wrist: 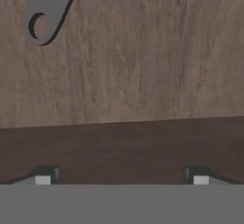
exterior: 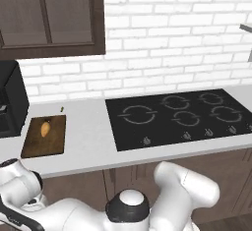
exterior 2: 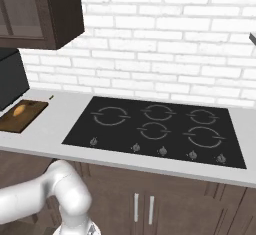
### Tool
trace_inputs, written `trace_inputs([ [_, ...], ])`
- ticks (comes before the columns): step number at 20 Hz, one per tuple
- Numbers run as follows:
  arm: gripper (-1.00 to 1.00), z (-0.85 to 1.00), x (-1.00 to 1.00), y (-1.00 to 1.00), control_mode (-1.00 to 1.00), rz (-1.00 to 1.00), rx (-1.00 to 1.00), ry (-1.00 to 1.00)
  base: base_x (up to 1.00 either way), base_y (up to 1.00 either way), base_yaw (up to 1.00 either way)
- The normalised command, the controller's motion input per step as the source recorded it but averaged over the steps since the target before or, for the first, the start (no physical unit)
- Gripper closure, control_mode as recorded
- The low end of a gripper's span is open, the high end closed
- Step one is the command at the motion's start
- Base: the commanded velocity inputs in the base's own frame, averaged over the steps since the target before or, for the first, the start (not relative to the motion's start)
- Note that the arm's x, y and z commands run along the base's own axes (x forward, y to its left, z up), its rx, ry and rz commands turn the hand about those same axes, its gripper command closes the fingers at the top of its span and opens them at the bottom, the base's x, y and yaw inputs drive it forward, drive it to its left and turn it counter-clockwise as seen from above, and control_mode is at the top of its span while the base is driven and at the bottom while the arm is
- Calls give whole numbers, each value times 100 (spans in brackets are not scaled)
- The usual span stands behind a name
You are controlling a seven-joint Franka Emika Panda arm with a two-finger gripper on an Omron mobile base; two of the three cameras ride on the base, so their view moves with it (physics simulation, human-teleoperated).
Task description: Place the appropriate cutting tool for cutting the potato skin on the cutting board.
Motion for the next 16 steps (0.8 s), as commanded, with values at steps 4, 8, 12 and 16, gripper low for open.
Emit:
trace_inputs([
  [4,-100,-45,-39,3,-100,0,0,8,0,0,0],
  [8,-100,-9,-67,0,-100,0,4,7,0,0,0],
  [12,-100,9,-83,0,-100,0,3,5,0,0,0],
  [16,-100,21,-34,0,-100,-2,3,-1,0,0,0],
])
